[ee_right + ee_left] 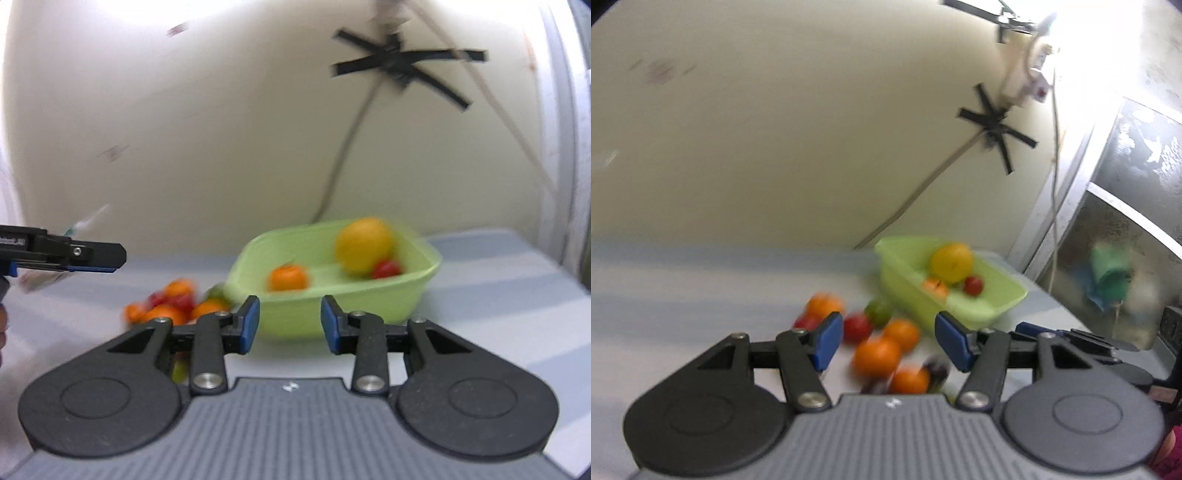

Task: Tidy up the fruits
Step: 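Open both grippers to drop the tangerine and red tomato into the basin, then grasp a green tomato with the right gripper while the left gripper reaches a dark tomato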

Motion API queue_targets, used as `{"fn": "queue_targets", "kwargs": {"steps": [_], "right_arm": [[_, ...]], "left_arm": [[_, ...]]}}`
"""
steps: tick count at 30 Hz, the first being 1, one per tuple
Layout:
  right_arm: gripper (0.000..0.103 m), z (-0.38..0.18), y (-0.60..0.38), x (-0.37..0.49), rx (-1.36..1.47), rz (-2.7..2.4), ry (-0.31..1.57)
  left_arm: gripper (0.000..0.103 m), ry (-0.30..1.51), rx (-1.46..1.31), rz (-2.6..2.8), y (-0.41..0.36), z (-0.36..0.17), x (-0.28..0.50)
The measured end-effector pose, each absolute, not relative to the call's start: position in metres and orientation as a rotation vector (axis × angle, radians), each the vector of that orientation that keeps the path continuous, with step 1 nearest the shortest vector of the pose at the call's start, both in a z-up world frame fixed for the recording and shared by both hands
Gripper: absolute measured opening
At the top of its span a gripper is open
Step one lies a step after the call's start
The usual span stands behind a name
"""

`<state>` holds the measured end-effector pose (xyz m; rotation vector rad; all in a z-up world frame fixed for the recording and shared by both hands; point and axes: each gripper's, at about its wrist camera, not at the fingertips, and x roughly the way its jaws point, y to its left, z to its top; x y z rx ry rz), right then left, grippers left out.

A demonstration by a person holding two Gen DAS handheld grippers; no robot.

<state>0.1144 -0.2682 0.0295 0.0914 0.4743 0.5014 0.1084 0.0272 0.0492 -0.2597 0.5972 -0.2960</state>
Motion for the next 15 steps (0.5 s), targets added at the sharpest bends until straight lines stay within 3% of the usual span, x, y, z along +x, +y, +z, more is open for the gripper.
{"fn": "queue_targets", "kwargs": {"steps": [6, 15], "right_arm": [[0.039, 0.018, -0.229, 0.078, 0.014, 0.636, 0.543], [0.039, 0.012, -0.201, 0.084, -0.070, 0.616, 0.586]], "left_arm": [[0.055, 0.649, -0.292, -0.303, 0.035, 0.021, 0.078], [0.054, 0.716, -0.364, -0.384, 0.010, 0.007, 0.101]]}}
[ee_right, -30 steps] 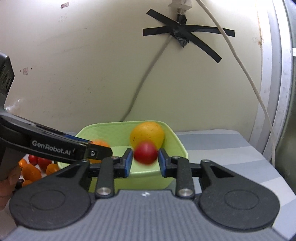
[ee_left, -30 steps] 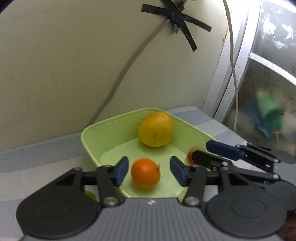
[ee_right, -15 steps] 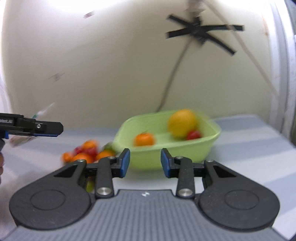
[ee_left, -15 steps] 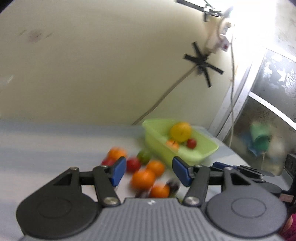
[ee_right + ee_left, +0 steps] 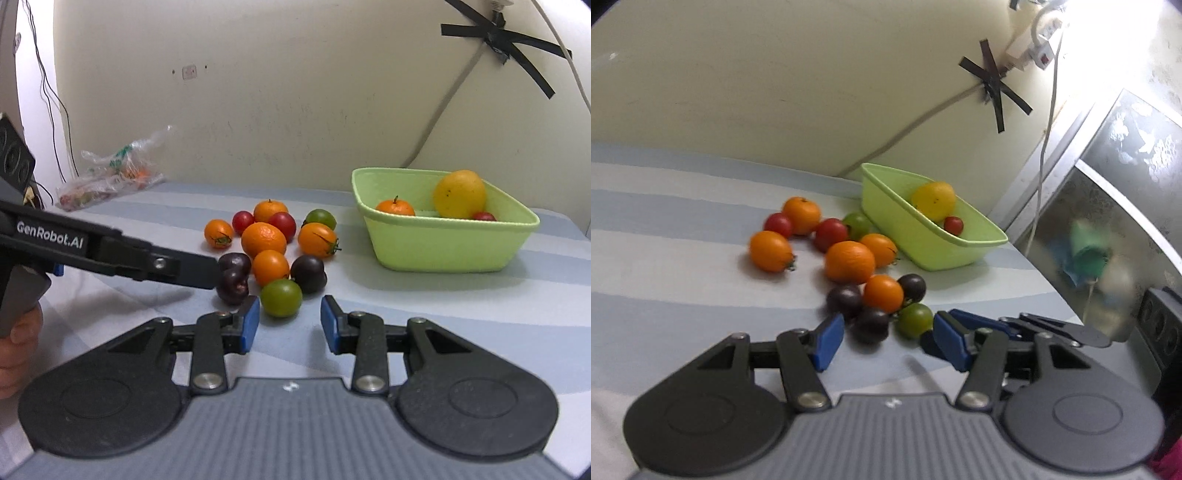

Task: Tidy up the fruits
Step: 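Grasp a green tomato with the right gripper while the left gripper reaches a dark tomato, then close the left gripper on the dark purple tomato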

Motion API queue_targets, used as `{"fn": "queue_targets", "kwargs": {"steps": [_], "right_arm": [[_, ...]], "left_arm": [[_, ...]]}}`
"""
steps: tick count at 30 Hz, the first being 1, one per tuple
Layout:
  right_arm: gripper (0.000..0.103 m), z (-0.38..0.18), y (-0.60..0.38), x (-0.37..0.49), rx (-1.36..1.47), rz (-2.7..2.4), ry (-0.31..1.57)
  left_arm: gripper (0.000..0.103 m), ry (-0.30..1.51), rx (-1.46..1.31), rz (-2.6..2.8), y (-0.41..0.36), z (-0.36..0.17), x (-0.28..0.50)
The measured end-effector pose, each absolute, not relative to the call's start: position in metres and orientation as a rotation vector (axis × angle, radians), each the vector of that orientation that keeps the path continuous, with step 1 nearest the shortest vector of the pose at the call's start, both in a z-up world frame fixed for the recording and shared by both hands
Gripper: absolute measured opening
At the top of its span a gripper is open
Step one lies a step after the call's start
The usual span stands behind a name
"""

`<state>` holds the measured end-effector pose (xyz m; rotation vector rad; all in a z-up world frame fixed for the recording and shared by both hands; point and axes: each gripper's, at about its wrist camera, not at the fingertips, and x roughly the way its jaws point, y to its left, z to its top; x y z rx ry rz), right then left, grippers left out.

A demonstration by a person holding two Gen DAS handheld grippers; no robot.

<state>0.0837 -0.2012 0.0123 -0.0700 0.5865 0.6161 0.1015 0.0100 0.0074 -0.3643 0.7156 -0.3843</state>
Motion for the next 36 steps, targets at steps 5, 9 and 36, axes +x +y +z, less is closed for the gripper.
{"fn": "queue_targets", "kwargs": {"steps": [5, 9, 36], "right_arm": [[0.039, 0.007, -0.194, 0.092, -0.089, 0.626, 0.627], [0.032, 0.007, -0.193, 0.096, -0.082, 0.642, 0.637], [0.030, 0.005, -0.206, -0.042, -0.160, 0.730, 0.557]], "left_arm": [[0.038, 0.732, -0.374, -0.363, 0.007, -0.006, 0.105], [0.024, 0.722, -0.325, -0.335, 0.005, -0.007, 0.101], [0.037, 0.725, -0.128, -0.460, -0.014, 0.005, -0.038]]}}
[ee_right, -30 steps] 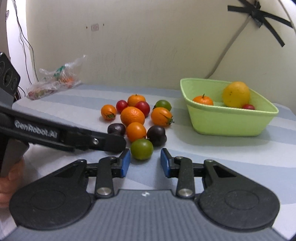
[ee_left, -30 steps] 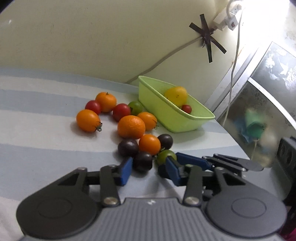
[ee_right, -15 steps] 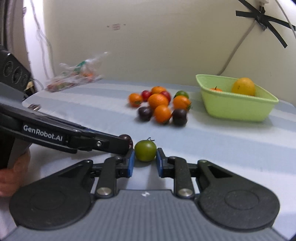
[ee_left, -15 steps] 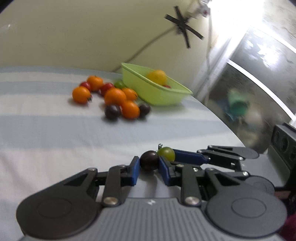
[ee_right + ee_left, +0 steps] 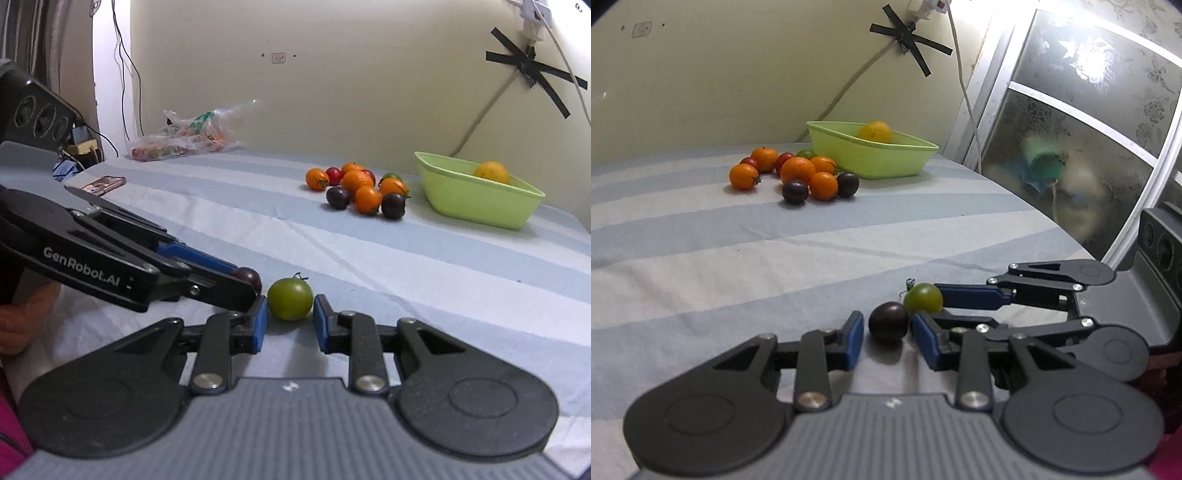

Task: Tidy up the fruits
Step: 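Close the left gripper on the dark purple tomato, then carry both tomatoes to the green basin and open both grippers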

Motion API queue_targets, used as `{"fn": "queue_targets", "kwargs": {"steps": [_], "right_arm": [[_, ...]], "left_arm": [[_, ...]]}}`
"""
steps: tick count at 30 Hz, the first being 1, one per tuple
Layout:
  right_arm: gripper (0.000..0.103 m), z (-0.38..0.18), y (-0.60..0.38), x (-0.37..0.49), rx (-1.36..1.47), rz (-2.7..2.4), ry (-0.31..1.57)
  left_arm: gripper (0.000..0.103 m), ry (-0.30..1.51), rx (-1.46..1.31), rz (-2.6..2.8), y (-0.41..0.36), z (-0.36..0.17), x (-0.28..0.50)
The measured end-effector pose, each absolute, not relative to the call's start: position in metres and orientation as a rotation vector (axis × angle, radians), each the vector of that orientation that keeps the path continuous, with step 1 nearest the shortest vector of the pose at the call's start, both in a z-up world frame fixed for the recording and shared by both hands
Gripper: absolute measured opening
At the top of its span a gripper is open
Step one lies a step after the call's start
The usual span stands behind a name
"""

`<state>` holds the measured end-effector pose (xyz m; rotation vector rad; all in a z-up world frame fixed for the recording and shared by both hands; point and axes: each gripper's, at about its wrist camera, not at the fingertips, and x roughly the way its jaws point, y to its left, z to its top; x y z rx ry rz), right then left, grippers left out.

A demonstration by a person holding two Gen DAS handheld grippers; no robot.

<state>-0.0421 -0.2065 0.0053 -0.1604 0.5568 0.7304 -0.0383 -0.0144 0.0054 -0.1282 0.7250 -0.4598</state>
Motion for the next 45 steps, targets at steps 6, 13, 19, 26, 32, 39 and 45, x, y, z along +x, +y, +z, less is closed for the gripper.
{"fn": "queue_targets", "kwargs": {"steps": [6, 13, 19, 26, 32, 39, 45], "right_arm": [[0.034, 0.006, -0.210, -0.049, -0.169, 0.710, 0.543], [0.034, 0.004, -0.206, -0.051, -0.195, 0.720, 0.543], [0.029, 0.005, -0.208, -0.048, -0.172, 0.730, 0.551], [0.030, 0.005, -0.215, -0.045, -0.133, 0.752, 0.566], [0.030, 0.006, -0.216, -0.045, -0.128, 0.756, 0.568], [0.028, 0.007, -0.215, -0.046, -0.144, 0.747, 0.561], [0.027, 0.012, -0.222, -0.039, -0.110, 0.743, 0.555]], "left_arm": [[0.048, 0.720, -0.127, -0.448, -0.015, 0.006, -0.038], [0.026, 0.701, -0.095, -0.449, -0.017, 0.004, -0.042], [0.027, 0.707, -0.122, -0.469, -0.015, 0.004, -0.041], [0.060, 0.650, 0.012, -0.435, -0.018, 0.008, -0.066], [0.055, 0.673, 0.025, -0.435, -0.019, 0.004, -0.063], [0.024, 0.669, 0.046, -0.486, -0.024, 0.003, -0.060], [0.024, 0.678, -0.019, -0.500, -0.015, 0.015, -0.038]]}}
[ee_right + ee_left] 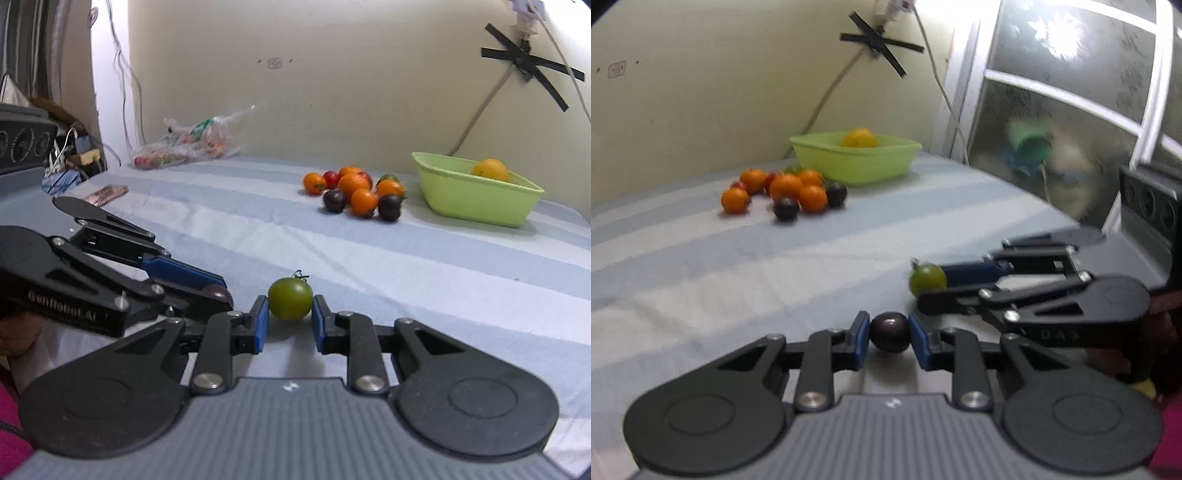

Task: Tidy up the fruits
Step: 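Carry both tomatoes to the green basin and open both grippers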

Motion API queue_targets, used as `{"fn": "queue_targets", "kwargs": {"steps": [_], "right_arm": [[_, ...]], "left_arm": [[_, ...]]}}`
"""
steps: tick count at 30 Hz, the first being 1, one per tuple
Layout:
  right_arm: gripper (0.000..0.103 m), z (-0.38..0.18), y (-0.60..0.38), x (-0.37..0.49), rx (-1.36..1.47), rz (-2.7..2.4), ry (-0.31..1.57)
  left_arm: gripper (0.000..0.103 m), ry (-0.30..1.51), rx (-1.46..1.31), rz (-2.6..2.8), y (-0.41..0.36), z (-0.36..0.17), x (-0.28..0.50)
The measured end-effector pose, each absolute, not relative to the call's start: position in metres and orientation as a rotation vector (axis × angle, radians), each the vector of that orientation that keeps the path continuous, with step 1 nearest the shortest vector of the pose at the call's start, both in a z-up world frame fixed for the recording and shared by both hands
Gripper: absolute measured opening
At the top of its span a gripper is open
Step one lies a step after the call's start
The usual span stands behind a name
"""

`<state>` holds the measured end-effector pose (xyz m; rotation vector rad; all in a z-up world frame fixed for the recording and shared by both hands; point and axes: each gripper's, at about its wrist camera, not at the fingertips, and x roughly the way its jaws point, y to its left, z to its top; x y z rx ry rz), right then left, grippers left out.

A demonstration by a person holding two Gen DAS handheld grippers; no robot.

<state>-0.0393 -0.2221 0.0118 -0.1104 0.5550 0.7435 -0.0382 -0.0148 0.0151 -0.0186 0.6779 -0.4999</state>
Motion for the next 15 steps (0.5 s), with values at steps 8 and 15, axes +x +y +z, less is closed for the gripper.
{"fn": "queue_targets", "kwargs": {"steps": [8, 15], "right_arm": [[0.028, 0.037, -0.255, 0.014, -0.046, 0.615, 0.473], [0.028, 0.058, -0.274, 0.097, -0.002, 0.502, 0.394]], "left_arm": [[0.024, 0.594, -0.107, -0.562, -0.029, 0.063, 0.053], [0.024, 0.673, -0.208, -0.546, -0.061, 0.066, 0.172]]}}
